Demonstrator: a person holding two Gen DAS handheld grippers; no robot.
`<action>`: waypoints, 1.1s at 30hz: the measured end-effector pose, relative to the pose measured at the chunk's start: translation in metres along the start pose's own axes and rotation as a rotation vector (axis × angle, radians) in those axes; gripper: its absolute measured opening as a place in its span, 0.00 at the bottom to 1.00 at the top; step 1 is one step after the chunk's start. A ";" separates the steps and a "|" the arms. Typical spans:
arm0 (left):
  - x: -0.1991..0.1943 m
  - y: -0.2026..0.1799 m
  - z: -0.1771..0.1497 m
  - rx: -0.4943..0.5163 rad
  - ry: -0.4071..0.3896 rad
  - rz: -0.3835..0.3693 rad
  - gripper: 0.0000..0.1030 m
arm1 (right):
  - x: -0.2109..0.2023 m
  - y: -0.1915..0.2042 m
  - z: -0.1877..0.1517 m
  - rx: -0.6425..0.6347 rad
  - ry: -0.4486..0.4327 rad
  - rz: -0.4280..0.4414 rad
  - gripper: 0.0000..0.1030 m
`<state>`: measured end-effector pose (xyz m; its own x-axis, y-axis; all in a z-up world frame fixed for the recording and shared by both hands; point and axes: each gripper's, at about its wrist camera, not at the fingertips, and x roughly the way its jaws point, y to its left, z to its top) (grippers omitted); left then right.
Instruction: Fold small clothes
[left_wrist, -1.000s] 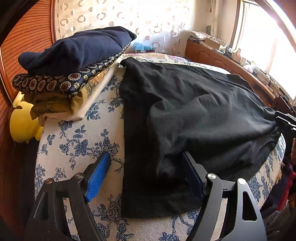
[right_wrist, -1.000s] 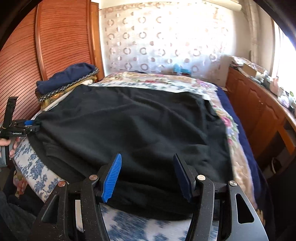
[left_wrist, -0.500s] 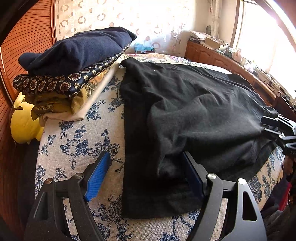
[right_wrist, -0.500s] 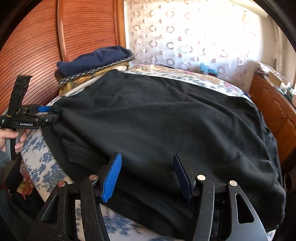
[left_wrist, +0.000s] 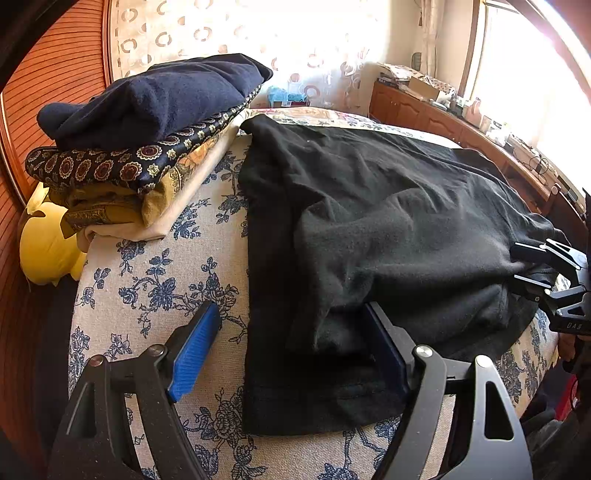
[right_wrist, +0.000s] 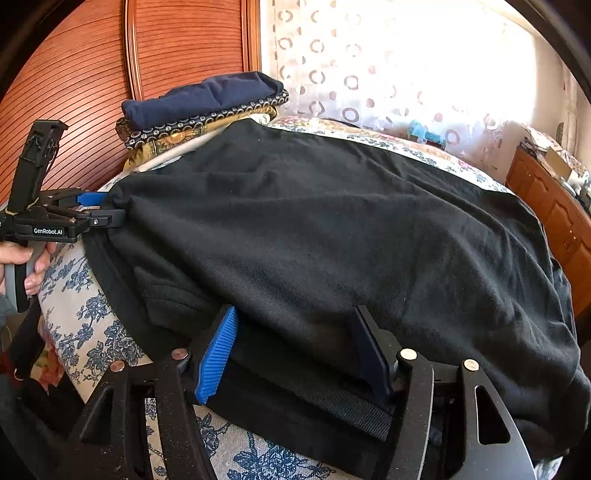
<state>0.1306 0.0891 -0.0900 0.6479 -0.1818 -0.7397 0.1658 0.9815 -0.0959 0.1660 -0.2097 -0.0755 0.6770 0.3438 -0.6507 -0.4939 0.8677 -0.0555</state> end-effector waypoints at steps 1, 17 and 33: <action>0.000 -0.001 0.000 0.003 0.001 0.001 0.77 | 0.000 0.000 -0.001 0.002 -0.004 -0.002 0.64; 0.000 -0.006 0.007 0.018 0.011 -0.097 0.16 | -0.006 0.004 -0.008 -0.002 -0.008 -0.009 0.72; -0.050 -0.105 0.072 0.111 -0.171 -0.314 0.12 | -0.068 -0.047 -0.029 0.076 -0.078 -0.064 0.72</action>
<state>0.1341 -0.0093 0.0055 0.6658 -0.4895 -0.5632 0.4496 0.8655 -0.2207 0.1268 -0.2844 -0.0506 0.7476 0.3109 -0.5868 -0.4075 0.9125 -0.0356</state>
